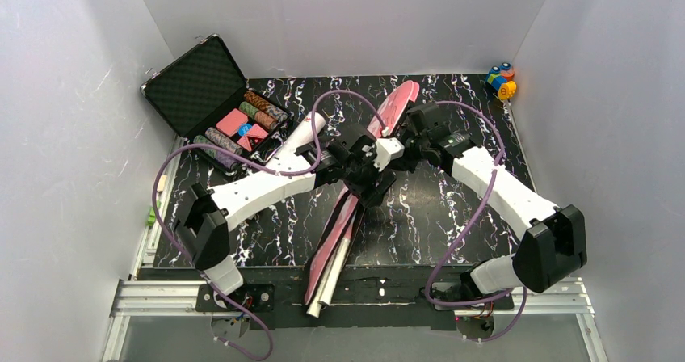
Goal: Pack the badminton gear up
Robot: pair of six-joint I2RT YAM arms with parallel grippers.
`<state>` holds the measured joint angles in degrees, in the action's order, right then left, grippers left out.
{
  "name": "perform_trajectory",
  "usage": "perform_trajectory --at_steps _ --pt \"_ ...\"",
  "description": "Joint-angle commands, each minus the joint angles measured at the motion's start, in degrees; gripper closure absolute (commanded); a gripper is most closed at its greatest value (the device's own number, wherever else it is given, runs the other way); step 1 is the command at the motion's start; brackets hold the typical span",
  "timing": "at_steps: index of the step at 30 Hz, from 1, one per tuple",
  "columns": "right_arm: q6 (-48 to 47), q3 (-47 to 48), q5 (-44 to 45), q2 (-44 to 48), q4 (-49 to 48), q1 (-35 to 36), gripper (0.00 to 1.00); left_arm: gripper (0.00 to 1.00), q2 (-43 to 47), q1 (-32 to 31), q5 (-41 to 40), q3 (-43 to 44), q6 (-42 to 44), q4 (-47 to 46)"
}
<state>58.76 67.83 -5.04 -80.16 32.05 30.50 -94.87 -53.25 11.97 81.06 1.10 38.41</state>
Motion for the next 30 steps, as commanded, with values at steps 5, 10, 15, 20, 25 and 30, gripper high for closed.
perform_trajectory --at_steps 5,10,15,20,25,30 --pt "3.67 1.95 0.35 5.01 -3.33 0.26 0.99 0.34 7.07 -3.08 -8.41 -9.45 3.98 0.99" --pt "3.93 2.13 0.17 5.27 -3.17 0.26 0.99 0.53 8.65 -4.09 -10.48 -11.44 5.05 1.49" --pt "1.69 3.56 -1.16 4.65 -0.79 -0.63 0.94 0.89 8.65 -4.1 -11.15 -8.8 5.05 2.4" --pt "-2.55 5.49 -3.16 6.76 2.04 -5.45 0.6 1.0 8.57 -4.05 -11.16 -7.77 4.76 2.88" --pt "-5.45 5.92 -7.3 8.08 3.15 -11.93 0.44 1.0 8.39 -4.11 -9.95 -6.48 4.62 3.5" --pt "-7.08 5.3 -8.89 9.21 3.4 -16.07 0.43 1.0 7.98 -4.05 -9.02 -5.12 4.66 4.23"
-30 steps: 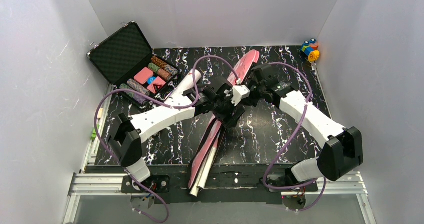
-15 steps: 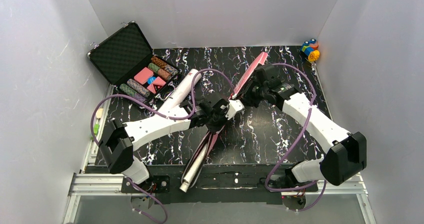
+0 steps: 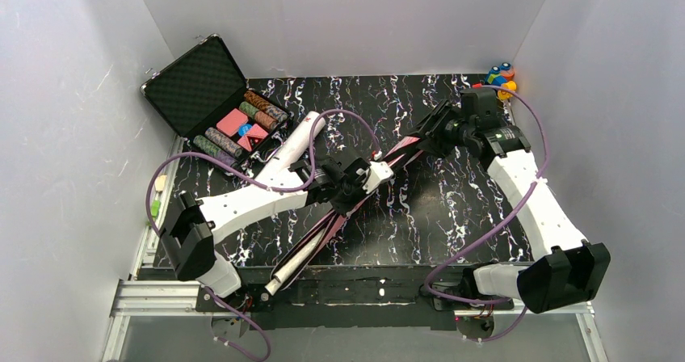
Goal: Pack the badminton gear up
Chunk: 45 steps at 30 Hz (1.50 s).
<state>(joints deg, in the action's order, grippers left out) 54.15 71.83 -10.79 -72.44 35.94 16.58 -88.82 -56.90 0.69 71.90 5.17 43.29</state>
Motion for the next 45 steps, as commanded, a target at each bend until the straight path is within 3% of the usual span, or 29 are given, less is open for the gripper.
perform_trajectory --at_steps 1,7,12,16,18,22,25,32,39,45 --pt "-2.54 1.14 -3.74 1.44 -0.44 -2.57 0.43 1.0 1.81 -0.4 2.42 4.23 0.63 -0.51" --pt "-3.29 0.92 -4.83 1.22 -0.65 -3.45 0.47 1.0 1.45 -0.4 3.27 4.61 0.61 -0.35" --pt "-2.93 1.8 -6.44 0.37 -1.35 -3.83 0.72 1.0 1.34 -0.41 3.71 4.39 0.91 -0.34" --pt "-2.94 3.75 -6.48 -0.74 -1.25 -3.92 0.83 1.0 1.25 -0.4 3.71 4.35 1.41 -0.43" --pt "-4.03 5.28 -6.54 -1.65 -0.6 -3.99 0.81 1.0 1.19 -0.4 3.7 4.25 1.38 -0.46" --pt "-8.59 9.91 -5.26 -1.42 6.14 -4.01 0.57 1.0 1.13 -0.41 3.1 4.13 0.88 -0.64" --pt "-10.63 7.26 -3.81 1.88 7.72 -4.0 0.49 1.0 0.87 0.04 3.64 5.14 -0.13 -0.73" --pt "-20.12 -3.05 0.9 10.13 4.41 -5.16 0.5 1.0 0.91 1.37 7.79 7.74 -0.23 0.55" --pt "-25.29 -8.38 -7.46 12.65 -1.97 -11.42 0.54 1.0 2.23 2.15 10.7 8.38 1.04 2.36" --pt "-25.34 -12.57 -23.98 10.7 -11.12 -20.26 0.55 1.0 2.53 2.33 11.01 8.4 1.38 2.81"
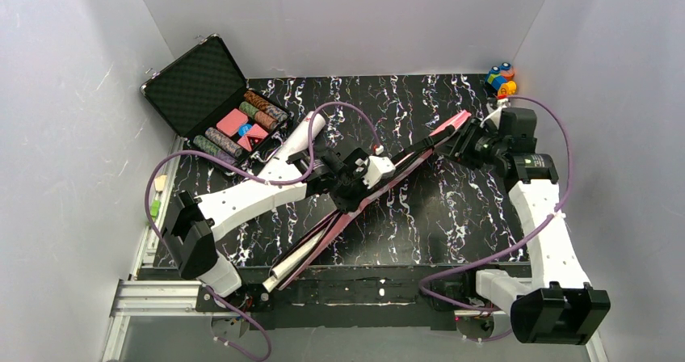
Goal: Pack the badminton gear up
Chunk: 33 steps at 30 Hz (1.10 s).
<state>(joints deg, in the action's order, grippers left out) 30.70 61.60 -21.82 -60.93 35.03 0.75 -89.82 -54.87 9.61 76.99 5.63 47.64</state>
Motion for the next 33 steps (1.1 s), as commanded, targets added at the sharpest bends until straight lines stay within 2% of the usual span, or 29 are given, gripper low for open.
perform_trajectory --at_steps 1,4,7,16,23,33 --pt "-1.52 -3.13 -16.01 -1.45 -12.03 -5.52 0.55 1.0 3.49 0.29 2.14 3.35 0.91 -1.55" --pt "-0.06 -5.38 -23.14 -3.1 -16.83 -7.67 0.55 1.0 3.4 0.3 2.11 3.47 1.12 -1.34" --pt "0.14 -6.34 -25.82 -4.11 -18.73 -8.03 0.55 1.0 3.4 0.35 2.0 3.52 1.28 -1.25" --pt "2.78 -8.82 -27.52 -5.45 -23.13 -8.14 0.55 1.0 3.58 0.64 2.7 3.92 1.28 -1.26" --pt "4.24 -9.74 -27.85 -6.56 -24.47 -8.2 0.58 1.0 3.85 0.82 2.62 4.2 1.4 -0.89" --pt "5.95 -11.46 -28.0 -6.69 -25.6 -8.17 0.7 1.0 3.67 0.91 2.53 4.43 1.3 -0.82"
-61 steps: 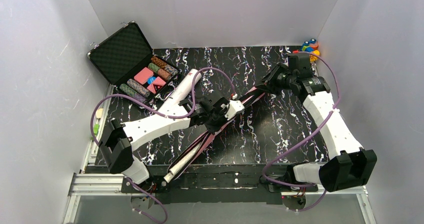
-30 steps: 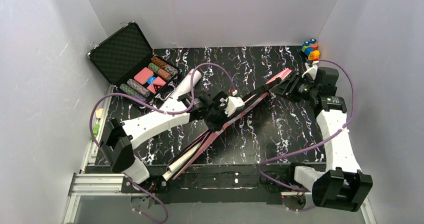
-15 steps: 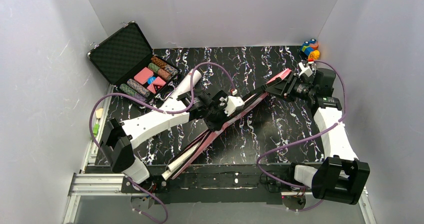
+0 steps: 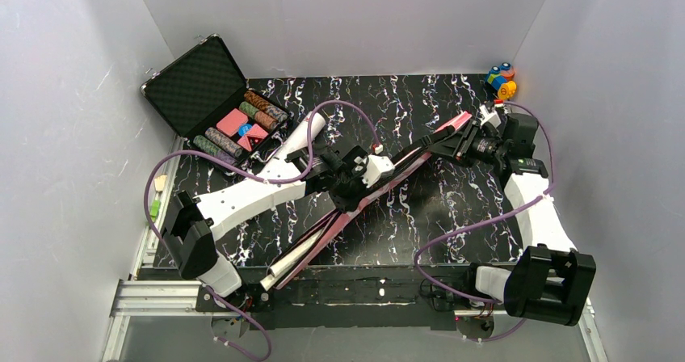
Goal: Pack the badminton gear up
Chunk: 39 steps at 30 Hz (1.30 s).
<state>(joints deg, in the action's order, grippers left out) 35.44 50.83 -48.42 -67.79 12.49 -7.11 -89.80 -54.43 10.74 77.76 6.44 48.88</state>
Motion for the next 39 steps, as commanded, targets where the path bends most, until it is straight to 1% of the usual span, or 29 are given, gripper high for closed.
perform_trajectory --at_steps 1,4,6,9,14,17,20,23,29,34,35,37,39 --pt "1.44 -1.01 -1.41 0.34 -3.35 -0.27 0.71 1.0 3.64 0.47 1.39 3.63 0.46 -2.07" --pt "1.96 -1.91 -1.45 1.15 -3.9 -0.29 0.76 1.0 3.47 0.47 1.44 3.77 0.42 -2.09" --pt "2.72 -3.05 -1.83 2.13 -4.85 -0.27 0.81 1.0 3.39 0.47 1.41 3.8 0.4 -2.17" --pt "4.09 -4.63 -2.55 3.74 -6.28 -0.18 0.99 1.0 3.1 0.47 1.39 4.03 0.42 -2.07" --pt "5.5 -6.61 -3.21 6.8 -5.8 0.51 0.99 1.0 2.58 0.47 1.54 4.3 0.42 -2.05" --pt "6.74 -7.81 -3.2 9.58 -5.63 2.16 0.99 1.0 2.55 0.47 1.58 4.37 0.33 -2.14" --pt "8.91 -9.25 -2.02 11.49 -6.77 6.28 0.99 1.0 2.22 0.47 1.61 4.64 0.3 -2.14" --pt "10.87 -9.93 0.26 12.22 -8.21 12.52 0.99 1.0 1.87 0.47 1.73 5.03 0.25 -2.09" --pt "13.38 -10.69 4.31 11.66 -10.31 23.53 0.99 1.0 1.73 0.47 1.5 5.68 0.04 -1.97" --pt "13.37 -11.5 6.5 10.02 -11.87 32.84 0.99 1.0 1.28 0.47 1.41 6.54 -0.65 -1.96" --pt "13.42 -11.72 6.91 9.53 -13.18 33.91 0.99 0.99 1.17 0.51 1.5 6.89 -1.01 -1.97" --pt "13.41 -12.2 8.68 8.54 -14.78 38.21 0.99 0.92 0.75 0.6 2.15 7.41 -2.13 -1.91" --pt "13.41 -12.84 11.25 7.62 -15.24 41.22 0.99 0.79 0.3 0.95 3.59 7.84 -3.76 -1.94"
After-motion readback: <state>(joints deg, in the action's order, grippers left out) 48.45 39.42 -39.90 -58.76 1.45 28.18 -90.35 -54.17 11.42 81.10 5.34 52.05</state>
